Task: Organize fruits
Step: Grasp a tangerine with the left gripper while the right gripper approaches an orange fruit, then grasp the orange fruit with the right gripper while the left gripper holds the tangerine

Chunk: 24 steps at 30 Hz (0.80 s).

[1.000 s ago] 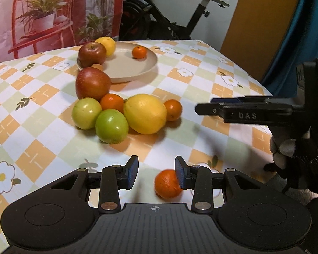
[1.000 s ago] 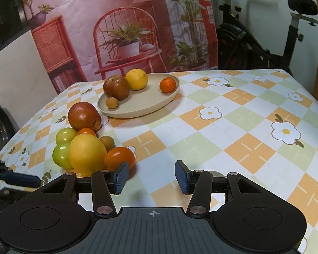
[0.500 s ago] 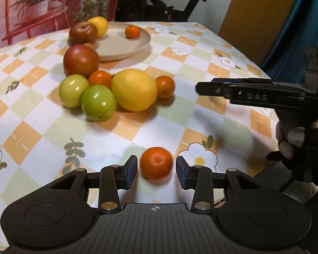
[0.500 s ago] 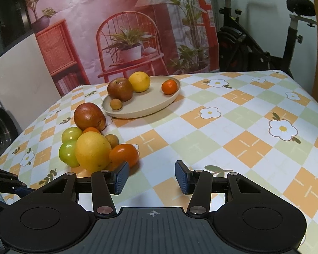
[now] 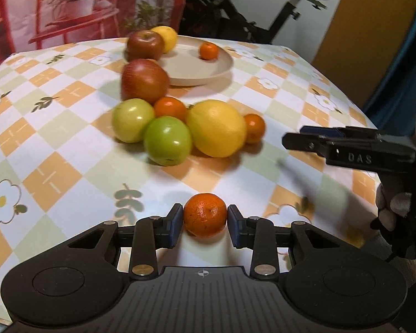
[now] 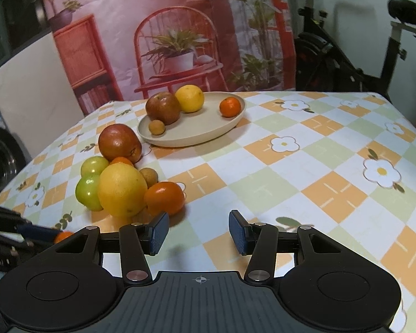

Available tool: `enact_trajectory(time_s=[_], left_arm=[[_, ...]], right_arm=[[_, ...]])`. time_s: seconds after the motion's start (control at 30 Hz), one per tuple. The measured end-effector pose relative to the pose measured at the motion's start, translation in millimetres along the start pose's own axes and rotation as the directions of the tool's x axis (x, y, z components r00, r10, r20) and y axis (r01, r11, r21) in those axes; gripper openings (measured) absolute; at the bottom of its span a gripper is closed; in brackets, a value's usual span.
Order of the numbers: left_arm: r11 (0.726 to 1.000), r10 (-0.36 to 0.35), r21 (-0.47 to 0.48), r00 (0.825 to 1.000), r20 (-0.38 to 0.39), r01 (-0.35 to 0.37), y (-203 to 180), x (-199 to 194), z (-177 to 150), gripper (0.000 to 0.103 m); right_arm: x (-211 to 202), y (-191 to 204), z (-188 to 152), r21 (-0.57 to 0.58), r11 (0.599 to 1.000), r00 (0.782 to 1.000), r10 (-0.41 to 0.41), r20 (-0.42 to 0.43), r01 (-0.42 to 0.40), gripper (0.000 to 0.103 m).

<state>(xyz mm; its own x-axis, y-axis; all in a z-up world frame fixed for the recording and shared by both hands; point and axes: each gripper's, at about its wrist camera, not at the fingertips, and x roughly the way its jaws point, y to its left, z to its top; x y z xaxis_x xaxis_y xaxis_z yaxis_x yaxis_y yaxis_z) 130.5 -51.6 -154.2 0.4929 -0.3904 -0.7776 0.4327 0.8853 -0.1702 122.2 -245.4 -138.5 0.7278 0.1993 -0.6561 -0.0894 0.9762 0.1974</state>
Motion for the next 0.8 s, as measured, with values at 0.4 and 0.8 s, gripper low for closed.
enact_trajectory(time_s=[0.4,0.8], left_arm=[[1.0,0.012,-0.018,1.0,0.023,-0.011,4.5,1.4,0.4,0.037],[1.0,0.003,-0.012,1.0,0.014,-0.003,3.7,7.9,1.1,0.037]], right_arm=[[26.4,14.4,17.3,-0.284,0.952,0.993,0.122,-0.002,-0.117,0.046],[46.7,18.1,18.9,-0.346,0.915,0.978,0.193,-0.076,-0.207,0.042]])
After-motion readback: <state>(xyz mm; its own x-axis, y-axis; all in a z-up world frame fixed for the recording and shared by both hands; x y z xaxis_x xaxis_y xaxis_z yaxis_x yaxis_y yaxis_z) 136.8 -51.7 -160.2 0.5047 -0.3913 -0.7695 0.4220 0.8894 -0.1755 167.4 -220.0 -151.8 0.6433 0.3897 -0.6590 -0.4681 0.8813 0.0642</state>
